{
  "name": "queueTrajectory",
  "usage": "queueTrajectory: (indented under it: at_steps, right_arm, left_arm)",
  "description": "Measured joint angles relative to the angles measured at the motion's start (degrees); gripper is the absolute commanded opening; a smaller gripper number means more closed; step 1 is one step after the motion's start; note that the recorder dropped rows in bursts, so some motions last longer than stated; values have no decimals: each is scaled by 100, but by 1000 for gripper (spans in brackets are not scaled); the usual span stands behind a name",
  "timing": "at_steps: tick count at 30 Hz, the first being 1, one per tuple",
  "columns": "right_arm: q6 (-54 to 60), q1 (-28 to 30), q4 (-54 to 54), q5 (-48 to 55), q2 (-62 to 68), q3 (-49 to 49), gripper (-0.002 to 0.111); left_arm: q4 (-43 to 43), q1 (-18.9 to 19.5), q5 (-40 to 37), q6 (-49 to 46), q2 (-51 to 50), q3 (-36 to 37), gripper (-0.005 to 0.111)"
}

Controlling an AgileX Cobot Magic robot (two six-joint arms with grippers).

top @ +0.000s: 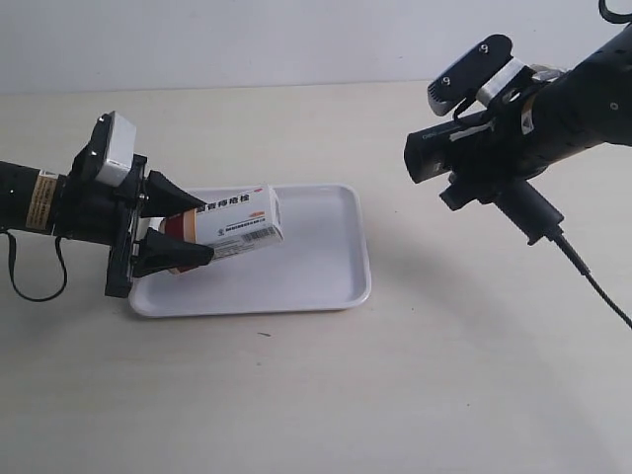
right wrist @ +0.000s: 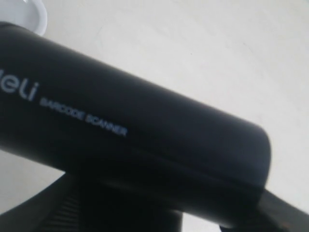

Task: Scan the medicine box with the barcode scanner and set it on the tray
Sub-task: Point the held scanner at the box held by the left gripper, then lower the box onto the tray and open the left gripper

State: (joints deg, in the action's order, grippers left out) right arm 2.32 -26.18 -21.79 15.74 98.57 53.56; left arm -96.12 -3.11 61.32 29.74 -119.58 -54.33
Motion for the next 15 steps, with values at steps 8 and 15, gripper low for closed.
queueTrajectory:
  at_steps: [8,15]
  right_arm:
    - [-67,5,218,-392,239,0,0]
    - [-806,212,267,-655,1012,0,0]
  left_arm:
    - [0,-42,-480,315,0,0,0]
    - [303,-576,-1783,1111,0,-127,0]
